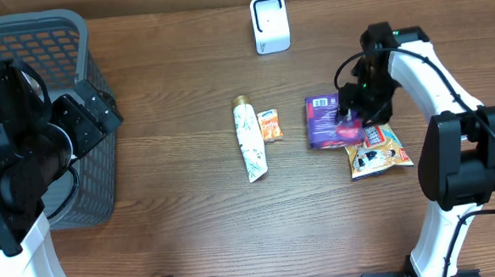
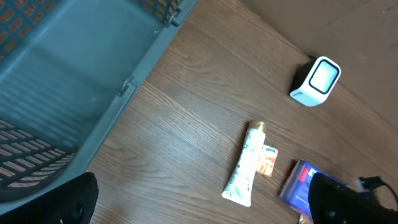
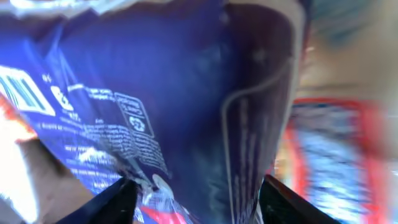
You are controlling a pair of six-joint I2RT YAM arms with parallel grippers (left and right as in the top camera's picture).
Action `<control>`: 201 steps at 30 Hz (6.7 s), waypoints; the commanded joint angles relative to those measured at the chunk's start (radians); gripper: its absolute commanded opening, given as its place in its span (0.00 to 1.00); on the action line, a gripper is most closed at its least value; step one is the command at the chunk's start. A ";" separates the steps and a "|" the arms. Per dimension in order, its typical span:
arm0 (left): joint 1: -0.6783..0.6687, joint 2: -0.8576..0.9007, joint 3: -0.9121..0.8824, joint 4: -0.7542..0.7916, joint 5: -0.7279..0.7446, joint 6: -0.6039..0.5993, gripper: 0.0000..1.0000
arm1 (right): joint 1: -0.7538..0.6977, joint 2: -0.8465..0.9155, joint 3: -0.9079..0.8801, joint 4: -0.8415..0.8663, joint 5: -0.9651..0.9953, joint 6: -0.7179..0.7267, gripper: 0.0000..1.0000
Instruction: Scan the item barcode
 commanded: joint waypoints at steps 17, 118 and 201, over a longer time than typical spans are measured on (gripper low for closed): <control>0.010 0.004 0.007 0.002 0.000 -0.017 1.00 | -0.005 -0.004 0.121 -0.035 -0.127 -0.049 0.76; 0.010 0.005 0.007 0.002 0.000 -0.017 1.00 | 0.497 -0.010 0.204 -0.354 0.645 0.460 0.24; -0.703 1.101 -0.064 0.424 0.678 0.389 0.48 | -0.375 -0.310 0.352 -0.261 0.333 0.313 1.00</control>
